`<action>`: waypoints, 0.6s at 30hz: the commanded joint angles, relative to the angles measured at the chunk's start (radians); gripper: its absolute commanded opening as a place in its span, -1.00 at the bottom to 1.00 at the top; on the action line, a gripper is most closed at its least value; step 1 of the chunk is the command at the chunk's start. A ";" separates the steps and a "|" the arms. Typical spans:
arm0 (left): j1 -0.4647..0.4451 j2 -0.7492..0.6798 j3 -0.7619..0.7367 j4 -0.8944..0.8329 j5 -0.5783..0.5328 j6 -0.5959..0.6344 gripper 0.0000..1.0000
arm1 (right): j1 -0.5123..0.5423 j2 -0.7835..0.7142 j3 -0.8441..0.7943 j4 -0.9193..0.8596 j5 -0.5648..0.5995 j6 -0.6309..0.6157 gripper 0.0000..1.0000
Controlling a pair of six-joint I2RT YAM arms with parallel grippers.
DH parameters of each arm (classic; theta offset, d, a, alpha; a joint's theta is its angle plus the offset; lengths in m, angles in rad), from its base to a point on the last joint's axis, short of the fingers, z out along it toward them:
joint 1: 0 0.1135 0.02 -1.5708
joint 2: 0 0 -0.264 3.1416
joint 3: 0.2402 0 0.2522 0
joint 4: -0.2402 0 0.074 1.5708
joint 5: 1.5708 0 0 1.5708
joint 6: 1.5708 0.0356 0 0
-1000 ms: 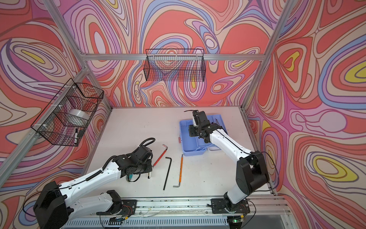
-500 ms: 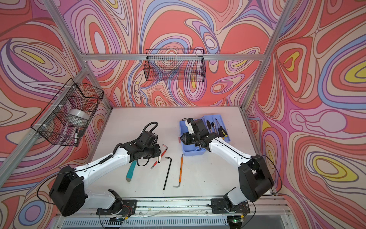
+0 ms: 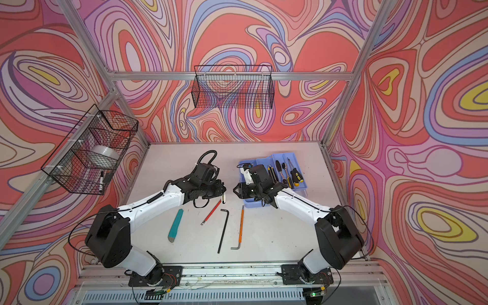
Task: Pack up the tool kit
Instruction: 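Lift the white tool toward the box while the right gripper approaches, then close the right gripper on the white tool and open the left gripper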
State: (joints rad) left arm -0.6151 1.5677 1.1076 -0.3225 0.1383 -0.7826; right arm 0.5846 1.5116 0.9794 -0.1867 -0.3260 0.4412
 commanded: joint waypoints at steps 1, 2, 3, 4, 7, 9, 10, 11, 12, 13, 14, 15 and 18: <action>0.003 0.022 0.042 0.035 0.012 -0.018 -0.77 | 0.006 -0.010 -0.022 0.038 -0.020 0.017 -0.22; 0.003 0.025 0.047 0.038 0.014 -0.020 -0.77 | 0.006 -0.012 -0.025 0.040 -0.019 0.020 -0.22; 0.003 0.028 0.049 0.044 0.016 -0.025 -0.78 | 0.008 -0.014 -0.027 0.045 -0.023 0.022 -0.23; 0.003 0.032 0.048 0.051 0.020 -0.031 -0.77 | 0.008 -0.016 -0.028 0.051 -0.028 0.026 -0.22; 0.003 0.040 0.045 0.098 0.029 -0.053 -0.78 | 0.010 -0.006 -0.031 0.065 -0.050 0.039 -0.20; 0.003 0.044 0.047 0.113 0.037 -0.061 -0.77 | 0.014 -0.002 -0.031 0.075 -0.053 0.043 -0.18; 0.003 0.046 0.052 0.117 0.041 -0.061 -0.77 | 0.014 0.002 -0.033 0.080 -0.054 0.046 -0.17; 0.002 0.048 0.054 0.117 0.043 -0.062 -0.77 | 0.014 0.003 -0.031 0.086 -0.057 0.049 -0.17; 0.002 0.050 0.055 0.119 0.043 -0.063 -0.77 | 0.016 0.007 -0.030 0.089 -0.060 0.052 -0.17; 0.002 0.051 0.053 0.125 0.043 -0.064 -0.77 | 0.015 0.012 -0.029 0.096 -0.065 0.055 -0.17; 0.002 0.051 0.051 0.130 0.043 -0.067 -0.77 | 0.018 0.018 -0.026 0.101 -0.067 0.058 -0.17; 0.002 0.052 0.049 0.137 0.045 -0.071 -0.78 | 0.022 0.024 -0.024 0.108 -0.071 0.062 -0.17; -0.001 0.060 0.044 0.155 0.059 -0.082 -0.77 | 0.027 0.044 -0.017 0.124 -0.080 0.072 -0.17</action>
State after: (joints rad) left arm -0.6151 1.6131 1.1328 -0.2092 0.1833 -0.8394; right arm 0.6018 1.5276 0.9627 -0.0956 -0.3866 0.4961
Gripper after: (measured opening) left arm 0.204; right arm 0.415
